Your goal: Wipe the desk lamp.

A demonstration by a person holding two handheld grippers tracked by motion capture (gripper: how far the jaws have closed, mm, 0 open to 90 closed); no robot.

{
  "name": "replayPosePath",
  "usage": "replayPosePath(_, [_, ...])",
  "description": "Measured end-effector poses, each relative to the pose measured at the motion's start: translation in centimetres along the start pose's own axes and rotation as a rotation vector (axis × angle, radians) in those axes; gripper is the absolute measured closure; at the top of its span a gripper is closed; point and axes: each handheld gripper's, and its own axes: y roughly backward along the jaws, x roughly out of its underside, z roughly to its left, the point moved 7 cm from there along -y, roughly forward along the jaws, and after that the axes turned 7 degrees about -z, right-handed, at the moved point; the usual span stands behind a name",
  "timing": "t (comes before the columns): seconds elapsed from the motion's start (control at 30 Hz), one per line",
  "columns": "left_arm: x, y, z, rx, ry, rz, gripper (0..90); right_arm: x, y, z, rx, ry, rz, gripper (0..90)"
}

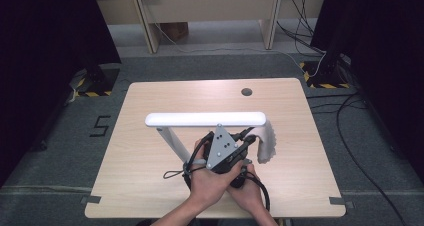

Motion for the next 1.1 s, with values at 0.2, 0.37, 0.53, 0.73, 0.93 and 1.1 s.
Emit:
replayPosePath(0.2, [0.0,0.4,0.0,-0.002,0.022,-0.016,83.2,0.0,0.0,0.0,0.000,0.000,0.000,88.6])
replayPosePath(0.37, [-0.1,0.8,0.3,-0.013,0.028,-0.024,83.3,0.0,0.0,0.0,0.001,0.001,0.001,88.6])
replayPosePath(0.53, [-0.1,1.1,0.4,-0.021,0.029,-0.027,83.4,0.0,0.0,0.0,0.001,-0.001,0.001,88.6])
replayPosePath(0.73, [-0.1,1.6,0.7,-0.030,0.036,-0.029,83.4,0.0,0.0,0.0,0.001,0.001,0.004,88.6])
replayPosePath(0.93, [-0.2,2.1,1.0,-0.033,0.044,-0.035,83.4,0.0,0.0,0.0,0.004,0.001,0.002,88.6])
replayPosePath(1.1, [-0.2,2.6,1.4,-0.046,0.047,-0.037,83.4,0.0,0.0,0.0,0.001,-0.008,0.002,88.6])
